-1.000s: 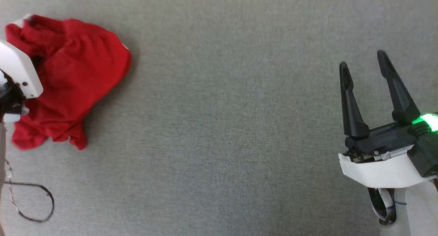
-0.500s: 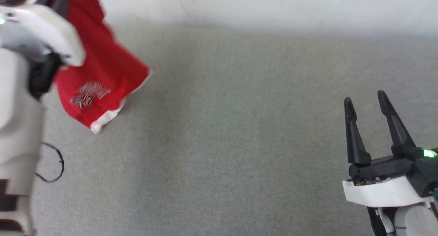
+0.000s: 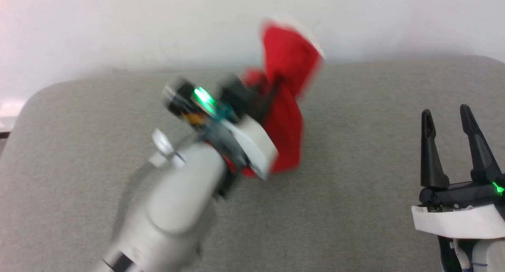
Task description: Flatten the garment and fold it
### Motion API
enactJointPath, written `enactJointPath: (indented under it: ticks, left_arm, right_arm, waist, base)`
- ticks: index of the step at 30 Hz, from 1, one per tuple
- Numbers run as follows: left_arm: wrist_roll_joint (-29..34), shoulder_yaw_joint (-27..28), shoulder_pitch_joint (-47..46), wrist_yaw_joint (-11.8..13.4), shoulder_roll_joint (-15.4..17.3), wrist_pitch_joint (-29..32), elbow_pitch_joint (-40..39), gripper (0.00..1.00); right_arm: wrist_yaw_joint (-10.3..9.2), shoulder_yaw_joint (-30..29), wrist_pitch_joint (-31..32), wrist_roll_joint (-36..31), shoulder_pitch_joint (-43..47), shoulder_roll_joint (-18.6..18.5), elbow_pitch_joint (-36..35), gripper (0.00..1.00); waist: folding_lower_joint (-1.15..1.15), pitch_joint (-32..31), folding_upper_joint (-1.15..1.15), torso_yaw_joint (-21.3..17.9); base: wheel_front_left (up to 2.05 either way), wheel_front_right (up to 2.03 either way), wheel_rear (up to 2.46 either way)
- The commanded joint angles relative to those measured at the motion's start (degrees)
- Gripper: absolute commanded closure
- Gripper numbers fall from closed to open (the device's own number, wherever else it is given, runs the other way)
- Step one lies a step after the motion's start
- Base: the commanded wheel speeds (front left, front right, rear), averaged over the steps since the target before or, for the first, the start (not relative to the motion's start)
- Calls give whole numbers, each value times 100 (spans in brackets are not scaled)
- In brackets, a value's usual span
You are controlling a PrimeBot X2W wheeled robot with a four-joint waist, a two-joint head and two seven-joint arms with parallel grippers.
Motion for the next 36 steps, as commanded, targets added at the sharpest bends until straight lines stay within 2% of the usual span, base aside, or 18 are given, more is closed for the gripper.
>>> enactJointPath:
  ticks: [1, 4, 7, 8, 9, 12, 15, 19, 23, 26, 30, 33, 36]
  left_arm:
    - [5, -205, 354, 10, -176, -40, 142, 100]
    - [-98, -568, 870, 43, -480, -151, 514, 100]
    - [-155, -970, 1210, 44, -613, -156, 955, 100]
    - [-157, -1142, 1288, 7, -635, -104, 1086, 57]
    - [-161, -1305, 1349, -32, -650, -59, 1193, 0]
    - [-257, -1650, 1456, -123, -668, -57, 1340, 0]
    - [-370, -1775, 1446, -103, -671, -158, 1296, 0]
    - [-584, -1754, 1311, 50, -672, -471, 1118, 0]
    - [-697, -1400, 1124, 283, -617, -834, 810, 0]
    - [-772, -932, 1091, 556, -317, -1008, 504, 0]
    - [-887, -200, 1369, 937, 243, -1113, 12, 0]
    - [-865, 302, 1788, 1211, 631, -1130, -401, 0]
    - [-815, 748, 2443, 1405, 827, -1133, -922, 0]
  right_arm:
    - [-11, -25, -26, 45, 32, 16, -20, 0]
    - [-11, -78, -26, 65, -6, 16, -27, 0]
    - [-11, -128, -26, 89, -36, 17, -31, 0]
    - [-11, -141, -26, 93, -44, 17, -28, 0]
    - [-11, -154, -26, 98, -54, 17, -19, 0]
    - [-11, -182, -26, 110, -64, 17, 29, 0]
    - [-11, -174, -26, 109, -51, 17, 77, 0]
    - [-11, -139, -26, 53, 32, 17, 182, 0]
    - [-11, -163, -26, -21, 170, 17, 295, 0]
    - [-11, -176, -26, -51, 290, 17, 379, 0]
    - [-11, -201, -26, -47, 449, 17, 441, 0]
    - [-11, -205, -26, -38, 549, 17, 486, 0]
    - [-11, -195, -26, -33, 626, 17, 533, 0]
  waist:
    - [0, 129, 0, -409]
    - [0, 274, 0, -570]
    - [0, 389, 0, -645]
    - [0, 422, 0, -653]
    - [0, 438, 0, -652]
    - [0, 446, 0, -601]
    - [0, 401, 0, -520]
    - [0, 225, 0, -299]
    - [0, -18, 0, -31]
    - [0, -200, 0, 154]
    - [0, -338, 0, 354]
    - [0, -393, 0, 477]
    - [0, -428, 0, 553]
  base:
    - [0, 0, 0]
    - [0, 0, 0]
    - [0, 0, 0]
    - [0, 0, 0]
    - [0, 0, 0]
    - [0, 0, 0]
    - [0, 0, 0]
    - [0, 0, 0]
    - [0, 0, 0]
    - [0, 0, 0]
    - [0, 0, 0]
    - [0, 0, 0]
    - [0, 0, 0]
